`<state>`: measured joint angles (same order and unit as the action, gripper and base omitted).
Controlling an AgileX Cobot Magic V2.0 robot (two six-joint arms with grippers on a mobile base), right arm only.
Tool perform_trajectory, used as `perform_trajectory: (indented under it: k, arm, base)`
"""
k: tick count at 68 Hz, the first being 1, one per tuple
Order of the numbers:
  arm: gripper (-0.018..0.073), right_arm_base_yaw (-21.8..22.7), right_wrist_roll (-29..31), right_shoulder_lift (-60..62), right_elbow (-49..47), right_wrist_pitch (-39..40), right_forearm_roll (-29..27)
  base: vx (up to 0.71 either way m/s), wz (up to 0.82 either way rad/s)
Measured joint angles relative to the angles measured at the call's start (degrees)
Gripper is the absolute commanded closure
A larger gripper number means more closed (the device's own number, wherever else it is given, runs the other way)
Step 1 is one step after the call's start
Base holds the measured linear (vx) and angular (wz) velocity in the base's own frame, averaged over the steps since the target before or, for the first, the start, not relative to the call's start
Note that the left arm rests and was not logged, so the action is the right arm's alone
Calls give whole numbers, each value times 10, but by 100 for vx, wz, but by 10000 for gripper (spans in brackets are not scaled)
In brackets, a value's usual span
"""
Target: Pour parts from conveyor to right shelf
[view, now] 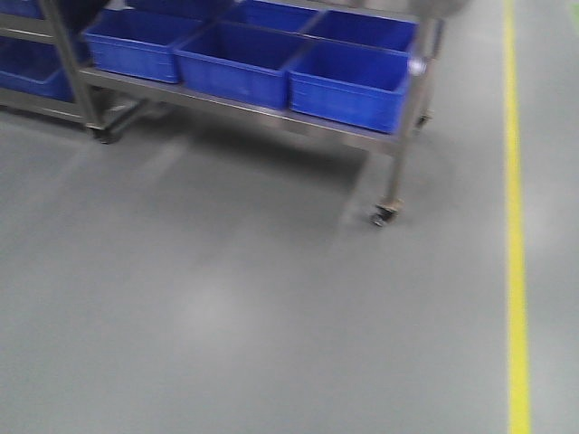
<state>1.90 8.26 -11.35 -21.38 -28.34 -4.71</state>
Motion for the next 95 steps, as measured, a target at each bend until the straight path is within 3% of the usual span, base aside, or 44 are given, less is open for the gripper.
perform_trajectory:
  k: [95]
  arm:
    - [565,0,0,0,0,0,0]
  base:
    - [66,66]
